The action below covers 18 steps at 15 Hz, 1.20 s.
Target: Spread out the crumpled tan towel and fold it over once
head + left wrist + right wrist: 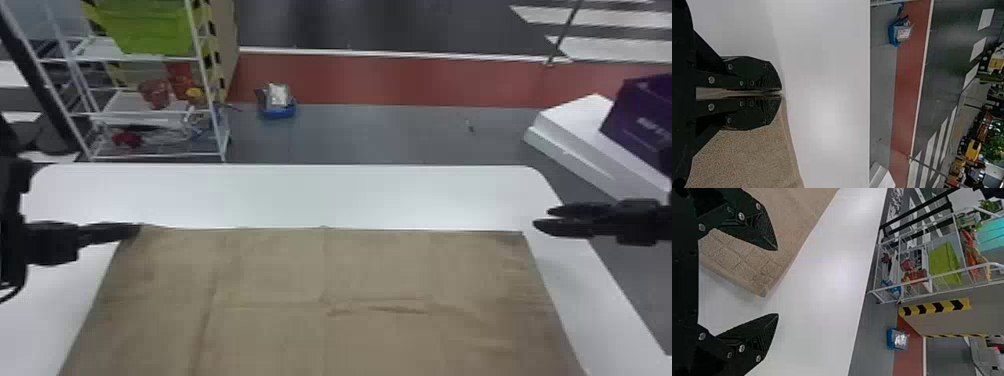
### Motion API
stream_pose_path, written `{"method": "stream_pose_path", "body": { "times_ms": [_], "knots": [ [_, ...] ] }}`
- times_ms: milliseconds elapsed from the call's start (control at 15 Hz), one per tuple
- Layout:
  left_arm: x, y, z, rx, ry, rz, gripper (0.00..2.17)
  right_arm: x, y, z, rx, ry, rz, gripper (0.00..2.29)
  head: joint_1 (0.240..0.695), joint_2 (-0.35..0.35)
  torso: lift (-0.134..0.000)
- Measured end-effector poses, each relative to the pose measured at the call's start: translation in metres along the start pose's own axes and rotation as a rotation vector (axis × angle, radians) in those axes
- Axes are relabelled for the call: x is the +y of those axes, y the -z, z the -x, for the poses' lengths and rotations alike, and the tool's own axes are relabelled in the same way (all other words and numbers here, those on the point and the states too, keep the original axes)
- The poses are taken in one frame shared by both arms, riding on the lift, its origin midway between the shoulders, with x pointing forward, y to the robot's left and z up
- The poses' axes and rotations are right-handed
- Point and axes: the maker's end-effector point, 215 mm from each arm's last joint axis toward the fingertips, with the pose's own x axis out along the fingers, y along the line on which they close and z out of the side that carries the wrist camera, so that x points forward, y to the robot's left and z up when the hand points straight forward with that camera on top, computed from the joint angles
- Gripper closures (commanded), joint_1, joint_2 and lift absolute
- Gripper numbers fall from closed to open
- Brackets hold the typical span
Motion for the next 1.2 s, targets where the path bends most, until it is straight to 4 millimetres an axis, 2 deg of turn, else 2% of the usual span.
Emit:
{"method": "stream_pose_path", "body": {
  "times_ms": [200,933,1133,1200],
  "knots": [
    [0.002,-0.001,0.001,0.000,-0.006,-0.006,1.08,0.005,0.001,-0.013,0.056,0.004,-0.034,0.34,0.695,-0.030,-0.124],
    [-0.008,0.001,-0.010,0.023,-0.003,-0.048,1.08,-0.007,0.018,-0.036,0.261,0.061,-0.070,0.34,0.695,-0.041,-0.124],
    [-0.009,0.004,-0.010,0.026,-0.001,-0.047,1.08,0.000,0.030,-0.049,0.302,0.047,-0.065,0.35,0.695,-0.033,-0.124],
    [-0.009,0.004,-0.010,0.027,0.000,-0.047,1.08,0.003,0.032,-0.053,0.310,0.042,-0.062,0.43,0.695,-0.029,-0.124]
  ]
}}
